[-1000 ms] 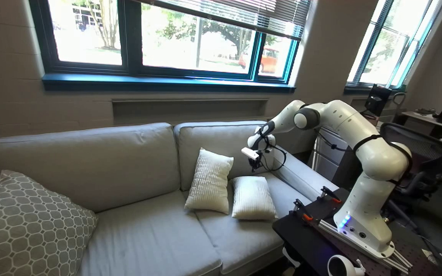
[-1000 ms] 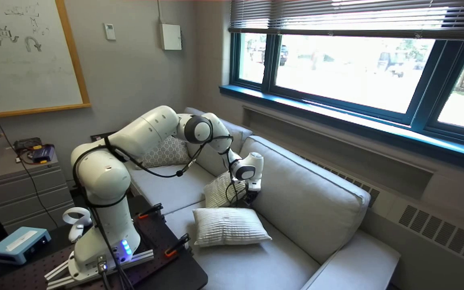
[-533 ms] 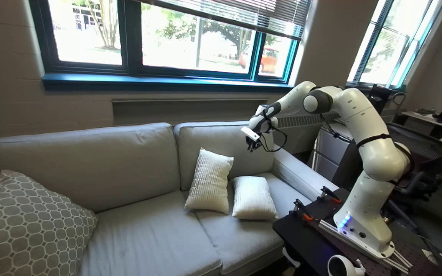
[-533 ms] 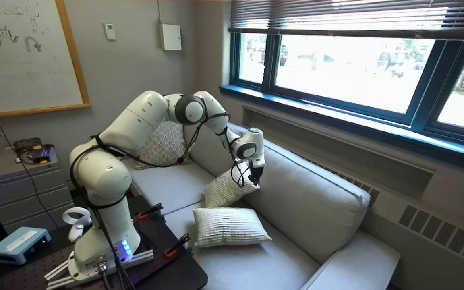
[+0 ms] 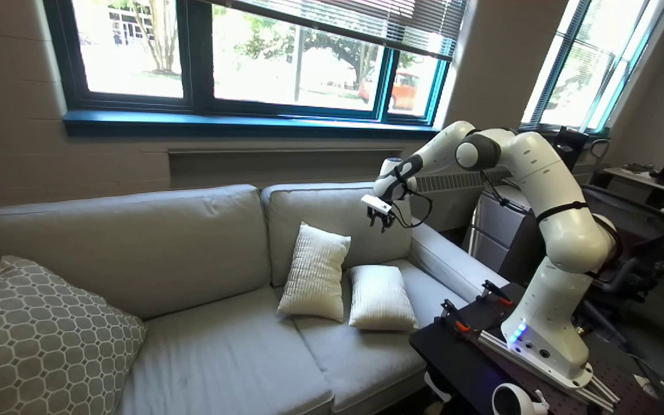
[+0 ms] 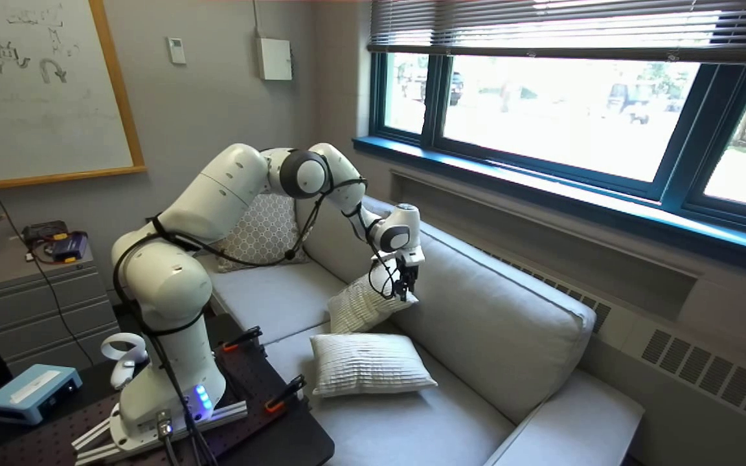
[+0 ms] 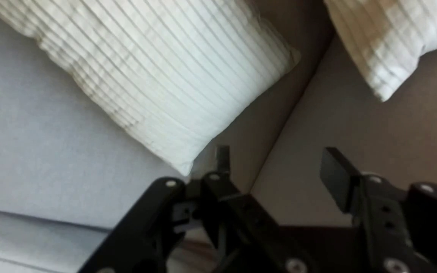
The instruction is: Move the cushions to the right shoulder of the couch
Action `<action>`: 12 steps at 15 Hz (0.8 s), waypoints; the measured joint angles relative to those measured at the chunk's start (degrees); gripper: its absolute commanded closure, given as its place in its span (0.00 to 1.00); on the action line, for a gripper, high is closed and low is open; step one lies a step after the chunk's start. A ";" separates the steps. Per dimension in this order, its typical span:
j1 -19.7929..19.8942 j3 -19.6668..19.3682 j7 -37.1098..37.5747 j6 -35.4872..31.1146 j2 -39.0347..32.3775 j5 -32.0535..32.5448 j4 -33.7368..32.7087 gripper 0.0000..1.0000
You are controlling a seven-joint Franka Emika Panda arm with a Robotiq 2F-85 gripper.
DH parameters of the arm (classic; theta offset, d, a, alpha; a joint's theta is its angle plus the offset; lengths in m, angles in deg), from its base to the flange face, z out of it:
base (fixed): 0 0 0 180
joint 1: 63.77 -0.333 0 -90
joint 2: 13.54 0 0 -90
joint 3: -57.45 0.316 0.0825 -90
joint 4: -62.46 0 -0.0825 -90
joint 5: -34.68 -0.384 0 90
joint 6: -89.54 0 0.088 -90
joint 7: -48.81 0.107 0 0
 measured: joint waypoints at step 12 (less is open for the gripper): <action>-11.01 0.69 1.85 15.40 -13.81 13.95 -20.39 0.00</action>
